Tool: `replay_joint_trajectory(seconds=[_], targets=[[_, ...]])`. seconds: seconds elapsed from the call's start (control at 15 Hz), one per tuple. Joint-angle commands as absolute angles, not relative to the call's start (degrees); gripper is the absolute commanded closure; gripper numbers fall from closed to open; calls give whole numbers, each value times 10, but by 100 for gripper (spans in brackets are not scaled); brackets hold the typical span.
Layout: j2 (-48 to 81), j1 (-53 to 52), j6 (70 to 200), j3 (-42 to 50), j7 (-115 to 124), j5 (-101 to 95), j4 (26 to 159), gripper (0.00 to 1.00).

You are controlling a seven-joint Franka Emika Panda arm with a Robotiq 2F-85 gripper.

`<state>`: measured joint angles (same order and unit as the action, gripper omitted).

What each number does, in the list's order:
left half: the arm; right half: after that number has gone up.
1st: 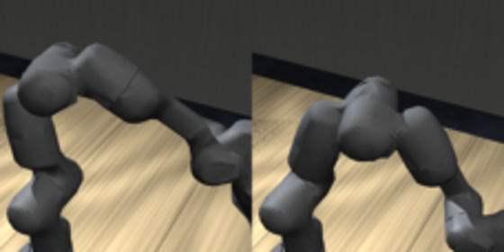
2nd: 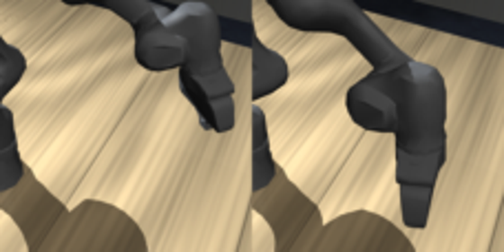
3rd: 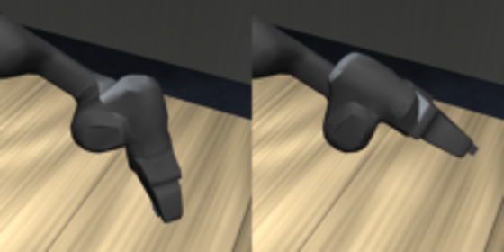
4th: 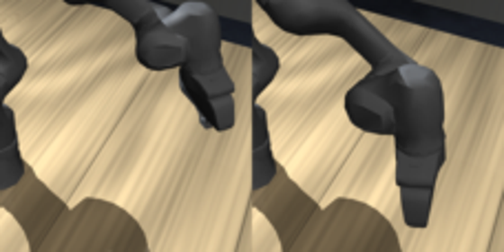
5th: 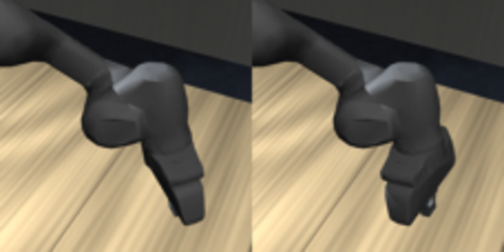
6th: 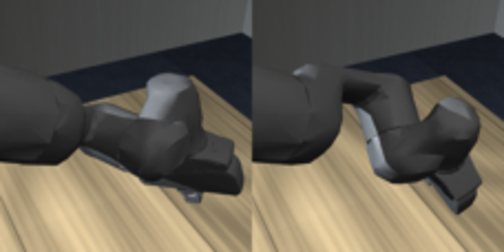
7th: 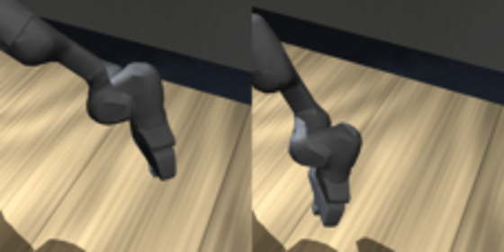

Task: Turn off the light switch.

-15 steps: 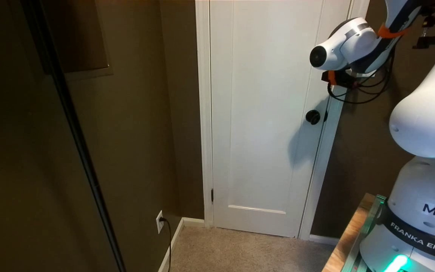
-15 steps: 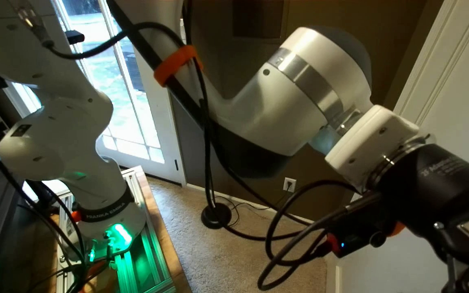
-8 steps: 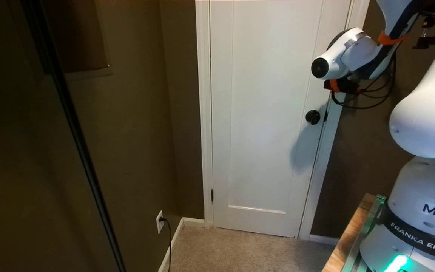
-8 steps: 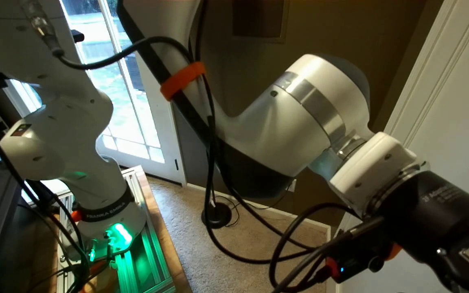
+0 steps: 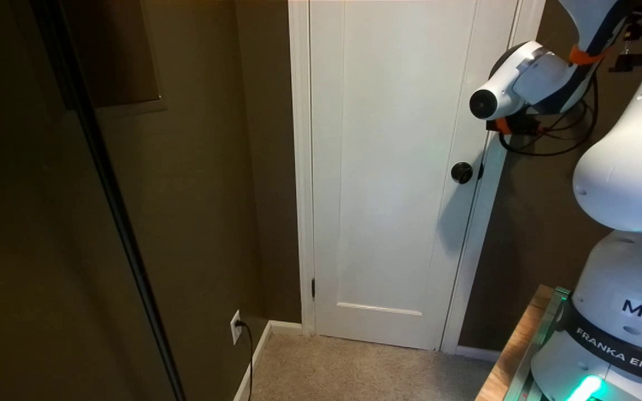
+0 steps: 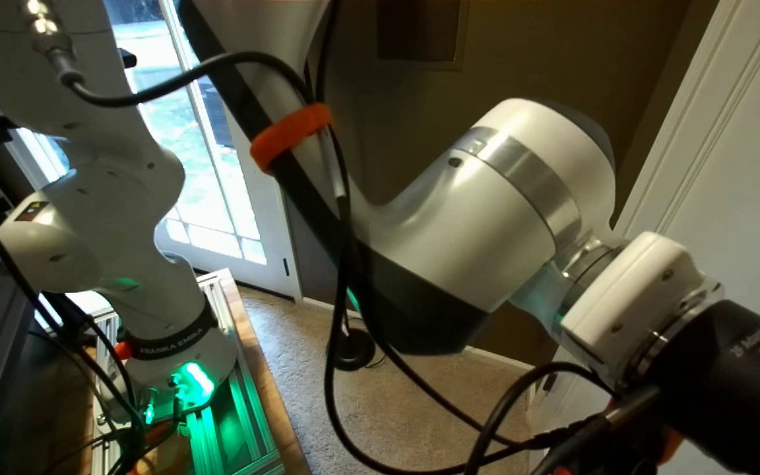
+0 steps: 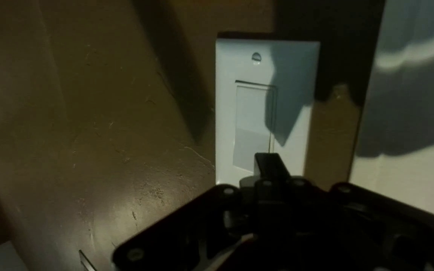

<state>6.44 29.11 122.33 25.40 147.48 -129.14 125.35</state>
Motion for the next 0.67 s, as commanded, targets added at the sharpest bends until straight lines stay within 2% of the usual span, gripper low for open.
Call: replay_joint_trajectory(seconds=[0.0,0.6], targets=[[81,303,1246,262,1486,-1328,1234,100],[94,321,1261,266,1487,-1380,1220,100]])
